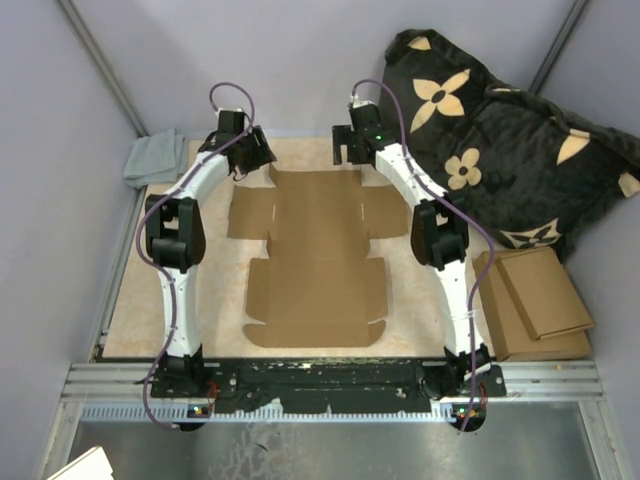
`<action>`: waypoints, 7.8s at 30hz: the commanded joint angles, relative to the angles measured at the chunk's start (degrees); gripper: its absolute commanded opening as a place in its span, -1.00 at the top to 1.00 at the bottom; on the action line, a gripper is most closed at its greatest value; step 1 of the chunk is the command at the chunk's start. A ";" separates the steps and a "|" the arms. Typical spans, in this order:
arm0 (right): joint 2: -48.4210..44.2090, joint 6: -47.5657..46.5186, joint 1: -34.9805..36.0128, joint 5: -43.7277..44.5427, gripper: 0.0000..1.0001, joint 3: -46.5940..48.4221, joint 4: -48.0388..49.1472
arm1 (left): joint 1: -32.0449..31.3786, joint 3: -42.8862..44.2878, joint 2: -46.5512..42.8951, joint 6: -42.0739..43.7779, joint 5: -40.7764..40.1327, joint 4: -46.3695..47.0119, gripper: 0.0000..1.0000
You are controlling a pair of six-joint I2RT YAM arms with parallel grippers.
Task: Fold the paper box
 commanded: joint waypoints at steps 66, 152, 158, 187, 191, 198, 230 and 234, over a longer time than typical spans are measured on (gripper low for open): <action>-57.88 -1.07 -0.86 -9.23 -0.34 -39.87 -16.81 | -9.53 -64.19 -62.03 17.02 0.38 41.33 1.00; -83.06 -7.43 19.50 17.48 1.00 -92.78 50.32 | -13.95 -65.40 -79.50 23.80 -2.39 12.42 -0.08; -82.98 -6.73 20.04 17.39 1.00 -92.71 50.26 | -13.99 -65.34 -78.82 21.06 -2.67 9.95 0.01; -82.45 -0.55 20.24 18.10 -0.35 -77.20 18.05 | -16.62 -73.10 -78.81 20.00 -10.01 23.88 1.00; -79.80 -1.29 20.14 14.72 -0.33 -71.98 13.73 | -18.70 -71.04 -77.67 24.73 -13.56 24.67 1.00; -72.18 -0.92 17.58 13.20 -0.13 -61.61 4.31 | -21.39 -73.93 -78.08 30.68 -19.76 32.76 1.00; -70.23 4.32 13.62 9.27 1.00 -74.77 15.97 | -25.07 -77.34 -76.20 23.12 -24.28 34.12 0.56; -72.13 5.77 13.62 12.28 1.00 -81.11 26.74 | -25.20 -78.62 -77.04 20.53 -24.49 33.73 0.28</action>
